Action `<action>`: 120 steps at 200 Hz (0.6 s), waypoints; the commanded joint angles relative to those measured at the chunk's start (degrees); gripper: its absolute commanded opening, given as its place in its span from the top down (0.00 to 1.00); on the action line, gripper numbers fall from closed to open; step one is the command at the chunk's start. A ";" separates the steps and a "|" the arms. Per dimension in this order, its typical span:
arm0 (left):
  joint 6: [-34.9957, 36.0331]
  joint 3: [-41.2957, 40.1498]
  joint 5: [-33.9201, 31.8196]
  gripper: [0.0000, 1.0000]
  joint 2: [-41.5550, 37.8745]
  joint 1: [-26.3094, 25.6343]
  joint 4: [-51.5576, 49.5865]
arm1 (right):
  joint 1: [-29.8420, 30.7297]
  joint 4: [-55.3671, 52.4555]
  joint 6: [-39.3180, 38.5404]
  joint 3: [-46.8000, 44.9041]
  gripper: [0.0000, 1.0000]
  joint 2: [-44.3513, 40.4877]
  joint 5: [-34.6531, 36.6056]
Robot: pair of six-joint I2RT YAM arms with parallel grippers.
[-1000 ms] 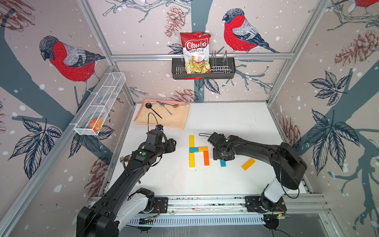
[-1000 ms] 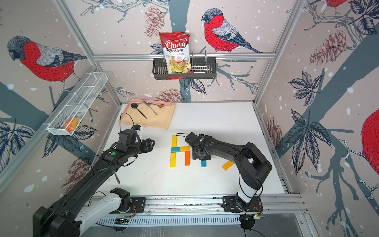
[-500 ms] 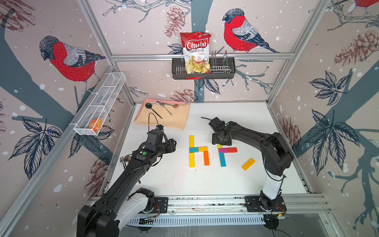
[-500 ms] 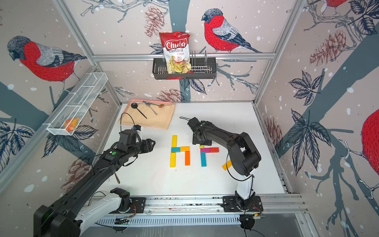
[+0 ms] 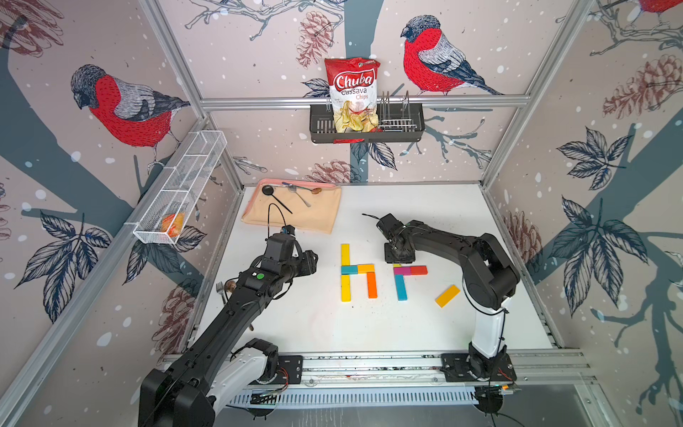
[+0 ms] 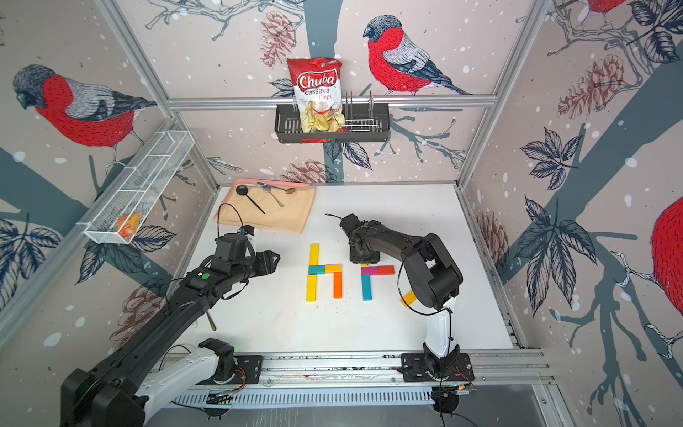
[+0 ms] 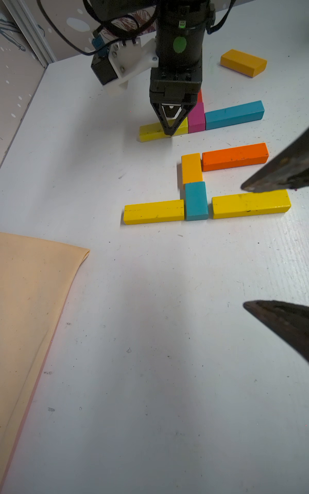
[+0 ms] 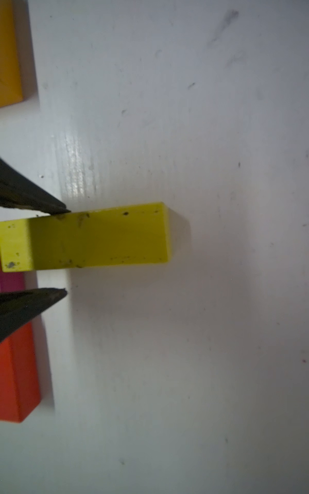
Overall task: Assemble the letter h with building blocks
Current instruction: Adjust the building block at the center of the board.
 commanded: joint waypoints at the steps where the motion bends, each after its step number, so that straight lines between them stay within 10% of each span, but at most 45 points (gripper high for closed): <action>1: 0.64 -0.12 -0.40 0.37 0.09 0.06 1.32 | -0.29 0.36 -0.88 -0.29 0.56 0.26 0.33; 45: 0.66 -0.12 -0.41 0.37 0.13 0.02 1.31 | -0.27 0.73 -1.15 -0.62 0.56 0.55 -0.06; 81: 0.58 -0.10 -0.48 0.37 0.09 0.03 1.27 | -0.36 0.88 -0.36 -0.27 0.32 -0.65 0.29; 120: 0.61 -0.09 -0.57 0.37 0.00 0.02 1.22 | -0.62 0.43 -0.09 1.47 0.40 0.57 -0.54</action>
